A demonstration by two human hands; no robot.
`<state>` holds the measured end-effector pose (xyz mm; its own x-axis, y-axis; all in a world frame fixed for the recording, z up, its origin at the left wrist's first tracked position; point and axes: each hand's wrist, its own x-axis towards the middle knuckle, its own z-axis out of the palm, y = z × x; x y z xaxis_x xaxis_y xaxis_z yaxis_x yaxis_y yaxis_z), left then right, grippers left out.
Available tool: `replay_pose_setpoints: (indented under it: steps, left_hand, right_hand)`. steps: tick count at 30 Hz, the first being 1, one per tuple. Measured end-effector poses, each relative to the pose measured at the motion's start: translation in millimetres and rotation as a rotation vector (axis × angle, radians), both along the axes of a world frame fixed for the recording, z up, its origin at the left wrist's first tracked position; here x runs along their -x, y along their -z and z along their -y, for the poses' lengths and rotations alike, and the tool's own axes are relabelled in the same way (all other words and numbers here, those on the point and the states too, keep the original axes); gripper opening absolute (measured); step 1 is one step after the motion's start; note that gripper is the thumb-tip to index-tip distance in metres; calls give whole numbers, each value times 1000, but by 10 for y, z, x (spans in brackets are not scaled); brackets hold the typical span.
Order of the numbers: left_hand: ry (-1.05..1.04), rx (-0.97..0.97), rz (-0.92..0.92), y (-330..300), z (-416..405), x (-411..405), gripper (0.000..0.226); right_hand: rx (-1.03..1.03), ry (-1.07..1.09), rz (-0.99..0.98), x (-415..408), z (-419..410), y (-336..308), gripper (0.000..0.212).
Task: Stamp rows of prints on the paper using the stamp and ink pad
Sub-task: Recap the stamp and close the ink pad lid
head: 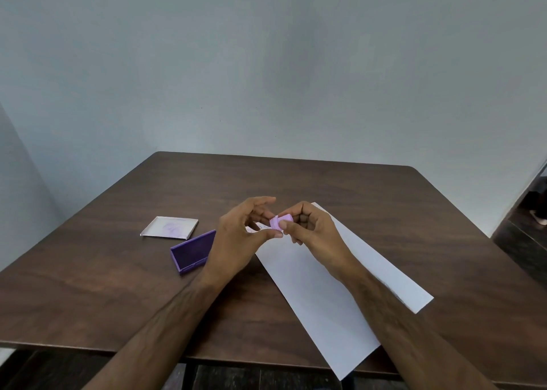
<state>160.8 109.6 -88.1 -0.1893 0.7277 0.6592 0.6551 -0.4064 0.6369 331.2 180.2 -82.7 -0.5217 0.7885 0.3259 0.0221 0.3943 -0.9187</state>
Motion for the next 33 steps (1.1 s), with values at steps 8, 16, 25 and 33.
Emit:
replay_pose_setpoints:
  steps: [8,16,25,33]
  left_hand:
    - [2,-38,34,-54,33,35,58]
    - [-105,224,-108,-491,438,896,26]
    - [-555,690,-266,-17,840,1931,29]
    - [-592,826,-232,-230,635,2144,19]
  right_hand:
    - [-35,21,-8,99,32,-126,19]
    - [-63,-29,285,652,-132,-470,21]
    - [-279,-71,697,1478,-263,-263,14]
    - [-729,67,877,1694,-19,-563,27]
